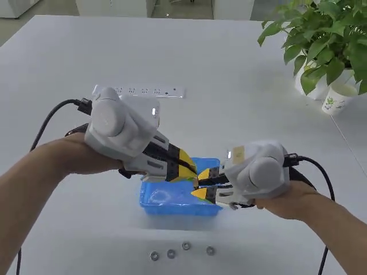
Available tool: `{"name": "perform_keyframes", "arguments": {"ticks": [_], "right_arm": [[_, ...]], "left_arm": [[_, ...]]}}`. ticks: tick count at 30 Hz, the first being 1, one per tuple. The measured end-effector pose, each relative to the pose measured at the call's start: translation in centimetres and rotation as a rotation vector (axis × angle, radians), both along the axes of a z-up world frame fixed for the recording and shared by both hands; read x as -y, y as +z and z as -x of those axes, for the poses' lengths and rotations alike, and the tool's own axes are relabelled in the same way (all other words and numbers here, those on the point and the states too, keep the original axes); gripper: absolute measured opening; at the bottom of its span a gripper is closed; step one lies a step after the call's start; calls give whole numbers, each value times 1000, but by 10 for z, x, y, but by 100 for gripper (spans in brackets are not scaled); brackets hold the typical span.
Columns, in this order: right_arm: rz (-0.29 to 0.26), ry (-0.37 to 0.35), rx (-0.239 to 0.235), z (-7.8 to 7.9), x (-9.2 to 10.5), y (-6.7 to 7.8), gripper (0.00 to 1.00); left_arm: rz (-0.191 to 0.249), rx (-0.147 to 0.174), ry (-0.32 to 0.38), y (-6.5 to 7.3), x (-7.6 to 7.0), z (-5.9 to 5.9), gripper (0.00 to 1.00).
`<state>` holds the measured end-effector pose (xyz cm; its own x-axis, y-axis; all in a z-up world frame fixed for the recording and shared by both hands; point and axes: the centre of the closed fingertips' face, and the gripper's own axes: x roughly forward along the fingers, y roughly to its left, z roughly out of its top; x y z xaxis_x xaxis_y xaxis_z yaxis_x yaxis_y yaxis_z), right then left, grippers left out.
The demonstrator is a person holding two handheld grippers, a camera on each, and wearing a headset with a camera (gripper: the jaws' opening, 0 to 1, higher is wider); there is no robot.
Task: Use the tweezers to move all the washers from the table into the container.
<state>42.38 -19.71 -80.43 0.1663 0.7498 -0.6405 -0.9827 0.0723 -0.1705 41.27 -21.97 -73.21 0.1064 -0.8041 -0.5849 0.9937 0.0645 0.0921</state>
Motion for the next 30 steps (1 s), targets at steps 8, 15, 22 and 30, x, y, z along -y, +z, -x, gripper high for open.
{"name": "perform_keyframes", "arguments": {"ticks": [8,15,22,30], "right_arm": [[-10,-6,-1,15,2,4,11],[-12,-9,-9,27,3,0,11],[-16,-20,-22,38,7,-4,11],[-5,-29,-33,52,13,-15,11]], "left_arm": [[-6,10,-17,3,3,15,5],[-9,2,-28,-2,7,26,5],[-7,-10,-39,-7,9,34,5],[-11,-32,-62,-18,15,46,5]]}}
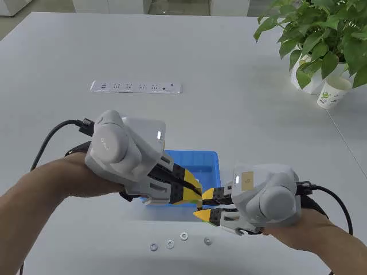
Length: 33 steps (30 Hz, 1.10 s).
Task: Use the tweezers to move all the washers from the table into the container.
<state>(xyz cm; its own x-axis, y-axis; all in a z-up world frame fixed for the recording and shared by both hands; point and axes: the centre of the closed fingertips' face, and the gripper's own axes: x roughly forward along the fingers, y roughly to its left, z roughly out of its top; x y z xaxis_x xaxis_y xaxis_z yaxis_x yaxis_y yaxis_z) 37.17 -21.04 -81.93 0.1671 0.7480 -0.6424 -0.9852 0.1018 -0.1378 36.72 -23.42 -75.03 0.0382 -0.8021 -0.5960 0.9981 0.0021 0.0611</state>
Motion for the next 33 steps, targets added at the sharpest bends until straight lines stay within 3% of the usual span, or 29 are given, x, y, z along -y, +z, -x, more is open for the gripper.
{"name": "perform_keyframes", "arguments": {"ticks": [11,33], "right_arm": [[18,-13,-13,13,5,-17,12],[40,-52,-51,29,17,-36,12]], "left_arm": [[-16,-14,-39,-20,5,14,6],[-17,-49,-85,-41,17,28,6]]}}
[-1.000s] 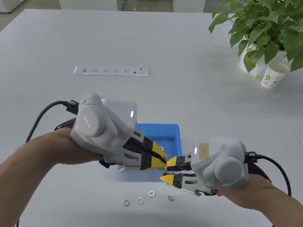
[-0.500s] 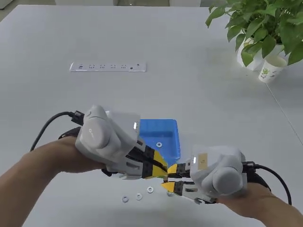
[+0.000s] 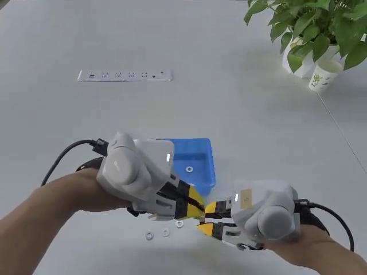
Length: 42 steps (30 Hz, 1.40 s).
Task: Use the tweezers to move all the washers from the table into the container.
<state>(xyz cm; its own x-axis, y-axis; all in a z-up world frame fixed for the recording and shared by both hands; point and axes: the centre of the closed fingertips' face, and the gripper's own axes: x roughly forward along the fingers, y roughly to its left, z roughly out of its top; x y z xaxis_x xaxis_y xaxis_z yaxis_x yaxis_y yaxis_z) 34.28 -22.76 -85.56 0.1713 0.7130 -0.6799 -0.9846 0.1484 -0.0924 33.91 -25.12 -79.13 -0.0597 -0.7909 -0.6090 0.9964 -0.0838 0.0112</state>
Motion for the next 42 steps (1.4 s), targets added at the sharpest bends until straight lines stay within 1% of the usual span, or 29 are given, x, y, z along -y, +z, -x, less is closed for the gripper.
{"name": "perform_keyframes", "arguments": {"ticks": [7,11,20,27,36,39,42], "right_arm": [[2,-7,-10,1,1,-3,12],[0,-10,-16,2,0,-4,12],[-6,-10,-13,2,-1,-1,12],[-3,-10,-18,3,-1,-4,12],[0,-11,-24,4,0,-6,15],[-4,-14,-27,4,0,-5,16],[-1,-12,-24,4,1,-6,16]], "left_arm": [[-2,-7,-4,-5,1,1,6],[8,-15,0,-4,2,1,6],[4,-18,-2,-3,2,1,6],[-2,-21,-7,-6,1,2,6],[0,-24,-4,-6,3,-1,6],[-1,-30,-12,-6,4,-1,6],[-6,-28,-22,-6,5,-1,6]]}}
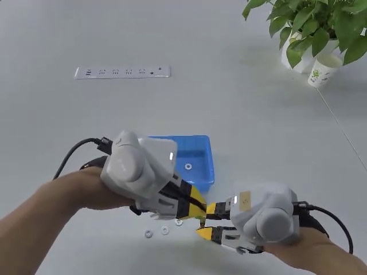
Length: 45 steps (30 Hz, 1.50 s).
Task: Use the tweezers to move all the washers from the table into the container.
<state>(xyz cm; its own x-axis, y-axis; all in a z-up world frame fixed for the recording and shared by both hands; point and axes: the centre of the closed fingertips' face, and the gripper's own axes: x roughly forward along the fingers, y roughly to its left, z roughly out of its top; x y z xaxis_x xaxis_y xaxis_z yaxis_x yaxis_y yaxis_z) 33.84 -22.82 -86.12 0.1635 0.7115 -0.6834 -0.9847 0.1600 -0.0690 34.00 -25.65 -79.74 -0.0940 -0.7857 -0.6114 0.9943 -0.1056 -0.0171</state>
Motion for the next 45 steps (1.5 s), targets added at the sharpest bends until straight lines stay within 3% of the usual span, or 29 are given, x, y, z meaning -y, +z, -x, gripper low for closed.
{"name": "perform_keyframes", "arguments": {"ticks": [31,45], "right_arm": [[-30,-50,-65,-1,2,0,10],[-21,-37,-56,-2,3,1,10]], "left_arm": [[-11,-8,-46,0,2,3,6],[-17,-7,-48,2,0,2,6]]}}
